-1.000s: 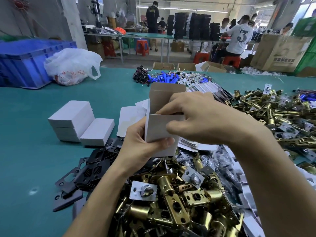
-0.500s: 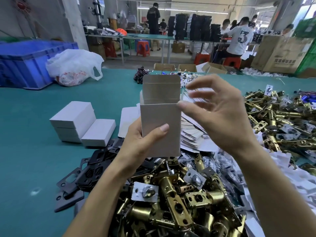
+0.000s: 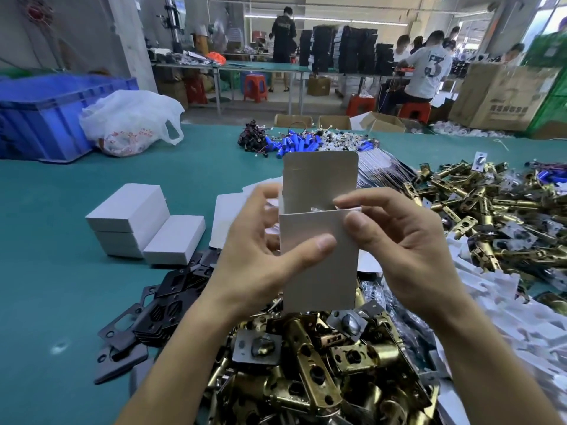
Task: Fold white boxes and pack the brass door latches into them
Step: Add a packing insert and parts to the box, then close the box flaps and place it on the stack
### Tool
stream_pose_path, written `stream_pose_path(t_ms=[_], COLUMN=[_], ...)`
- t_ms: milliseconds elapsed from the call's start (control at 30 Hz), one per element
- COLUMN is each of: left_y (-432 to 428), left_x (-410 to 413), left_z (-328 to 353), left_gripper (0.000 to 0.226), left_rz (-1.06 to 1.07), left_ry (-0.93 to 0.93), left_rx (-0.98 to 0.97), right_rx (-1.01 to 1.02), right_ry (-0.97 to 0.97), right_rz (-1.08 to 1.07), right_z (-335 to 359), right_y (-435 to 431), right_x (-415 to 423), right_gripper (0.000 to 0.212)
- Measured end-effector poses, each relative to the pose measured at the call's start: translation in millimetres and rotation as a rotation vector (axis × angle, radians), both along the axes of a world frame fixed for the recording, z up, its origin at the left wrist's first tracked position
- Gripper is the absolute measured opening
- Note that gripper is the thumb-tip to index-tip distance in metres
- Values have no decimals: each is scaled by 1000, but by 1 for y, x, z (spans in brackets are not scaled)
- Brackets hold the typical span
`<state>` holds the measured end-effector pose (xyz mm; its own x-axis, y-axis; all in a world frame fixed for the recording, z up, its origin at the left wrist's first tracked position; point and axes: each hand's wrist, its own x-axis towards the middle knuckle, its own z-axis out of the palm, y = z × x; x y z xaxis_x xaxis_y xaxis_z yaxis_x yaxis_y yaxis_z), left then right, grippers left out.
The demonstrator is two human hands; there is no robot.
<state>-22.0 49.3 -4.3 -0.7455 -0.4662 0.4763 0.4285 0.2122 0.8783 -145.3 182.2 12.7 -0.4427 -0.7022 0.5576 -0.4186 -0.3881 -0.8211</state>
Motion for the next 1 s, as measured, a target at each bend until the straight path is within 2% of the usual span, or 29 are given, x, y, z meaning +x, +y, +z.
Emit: stream_pose_path(t_ms=[133, 300, 400, 500, 600, 733, 800, 867, 1000], left_y=[-2, -4, -4, -2, 1, 0, 0, 0, -1], left_x=[3, 3, 1, 2, 3, 2, 2, 1, 1], left_z=[6, 5, 4, 6, 8, 7, 7, 6, 5], left_gripper=[41, 10, 7, 16, 24, 32, 36, 33, 19], left_rz=[89, 158, 223, 209, 181, 254, 246, 228, 193], left_ry=[173, 99, 46, 34, 39, 87, 112, 150, 180], left_rx=[-28, -123, -213, -166, -88, -40, -9, -30, -42], right_rx=[7, 74, 84, 6, 21, 52, 26, 6, 41], right_ry=[-5, 4, 17, -28, -42, -53, -64, -44, -40], right_rz=[-17, -13, -12, 44, 82, 91, 74, 38, 33], right_z=[2, 4, 2, 0, 3, 13, 18, 23, 28], right_y=[0, -6, -8, -8, -7, -9, -11, -14, -16], right_x=[1, -1, -2, -5, -7, -1, 2, 4, 3], right_gripper=[14, 11, 9, 31, 52, 29, 22, 7, 6])
